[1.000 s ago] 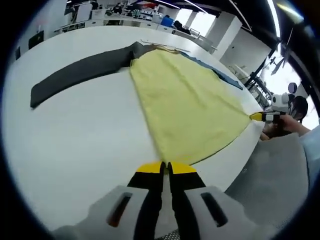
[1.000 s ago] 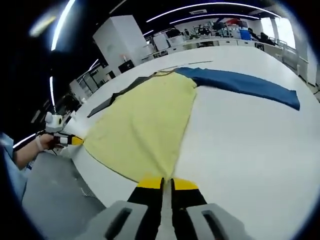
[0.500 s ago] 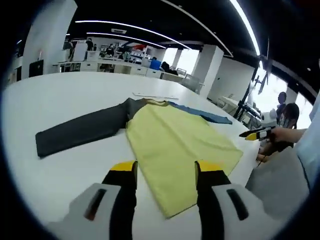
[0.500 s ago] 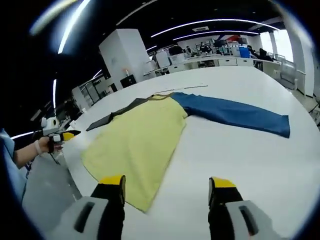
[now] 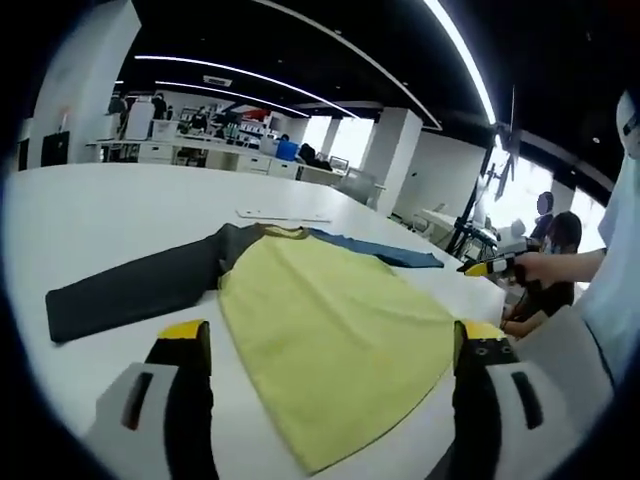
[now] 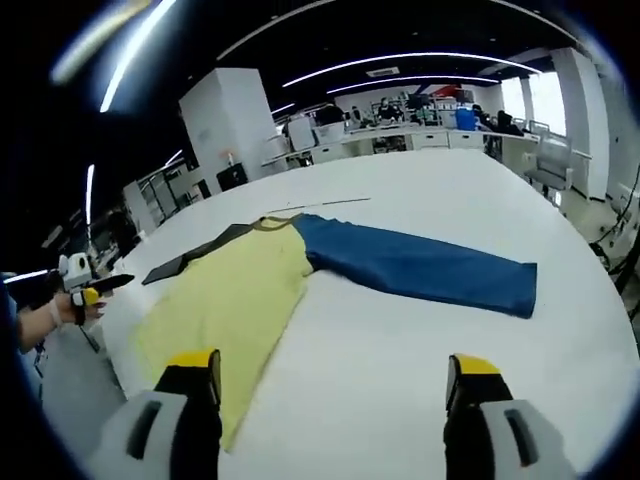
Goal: Fold the garment on the visible template until the final outline fits inside the template.
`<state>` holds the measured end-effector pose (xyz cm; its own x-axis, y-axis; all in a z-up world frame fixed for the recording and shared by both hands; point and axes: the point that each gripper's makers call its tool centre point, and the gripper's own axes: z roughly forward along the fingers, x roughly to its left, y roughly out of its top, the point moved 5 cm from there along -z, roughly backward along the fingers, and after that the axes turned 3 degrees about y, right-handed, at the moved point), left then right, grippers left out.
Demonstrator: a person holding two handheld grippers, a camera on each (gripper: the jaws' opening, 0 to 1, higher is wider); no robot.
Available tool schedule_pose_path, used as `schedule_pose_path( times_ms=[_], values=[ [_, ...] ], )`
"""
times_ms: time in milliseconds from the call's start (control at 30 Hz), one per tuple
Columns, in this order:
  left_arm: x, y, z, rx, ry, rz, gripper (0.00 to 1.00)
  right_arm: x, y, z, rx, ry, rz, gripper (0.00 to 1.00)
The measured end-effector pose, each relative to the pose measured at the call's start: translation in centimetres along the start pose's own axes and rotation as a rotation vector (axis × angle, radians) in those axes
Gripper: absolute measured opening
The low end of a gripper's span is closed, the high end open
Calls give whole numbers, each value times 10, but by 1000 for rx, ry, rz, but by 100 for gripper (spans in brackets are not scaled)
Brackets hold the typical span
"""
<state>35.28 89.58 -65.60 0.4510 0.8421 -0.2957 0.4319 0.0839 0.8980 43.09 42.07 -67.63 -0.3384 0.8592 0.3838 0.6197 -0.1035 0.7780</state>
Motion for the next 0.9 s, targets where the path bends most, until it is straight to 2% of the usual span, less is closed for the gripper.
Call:
schedule_pose_path(
  times_ms=[33,67,100,167,200,267,300,333,367,400,433,533,667,767,867,900],
  values=[
    [1,0,0,-8,4,-4,96,-7,5,0,-21,-12,-25,92],
    [2,-1,0,-17,11,-7,95,-23,11,-1,-27,-74,-109,92],
    [5,-2,0,-9,29,-13,94,-34,10,-3,-1,-121,-128,92],
    [6,-3,-1,-28,35,-16,94,-44,14,-2,-1,-126,-83,89],
    [6,-3,-1,-24,38,-22,94,-54,17,-3,-14,-150,-40,86],
    [6,-5,-2,-22,42,-23,92,-68,21,-4,-32,-177,-15,82],
    [6,-6,-3,-20,47,-23,91,-77,24,-4,-45,-203,41,81],
    [7,-8,-4,-12,55,-23,90,-82,26,-4,-58,-216,57,81],
    [9,-10,-5,-7,66,-16,88,-92,29,-4,-76,-247,69,79],
    [10,-11,-6,-12,69,-13,88,-97,29,-3,-64,-266,47,76],
    [11,-11,-6,-15,74,-17,88,-105,26,-3,-25,-291,23,71],
    [11,-13,-9,-16,88,-27,86,-114,21,1,2,-311,59,60],
    [9,-10,-10,-21,96,-24,85,-126,25,3,-40,-331,106,59],
    [10,-10,-11,-16,104,-20,83,-132,24,5,-39,-340,121,51],
    [12,-12,-12,-15,110,-26,81,-138,22,9,-45,-343,186,49],
    [13,-12,-11,-13,113,-31,80,-140,21,10,-36,-349,184,49]
  ],
)
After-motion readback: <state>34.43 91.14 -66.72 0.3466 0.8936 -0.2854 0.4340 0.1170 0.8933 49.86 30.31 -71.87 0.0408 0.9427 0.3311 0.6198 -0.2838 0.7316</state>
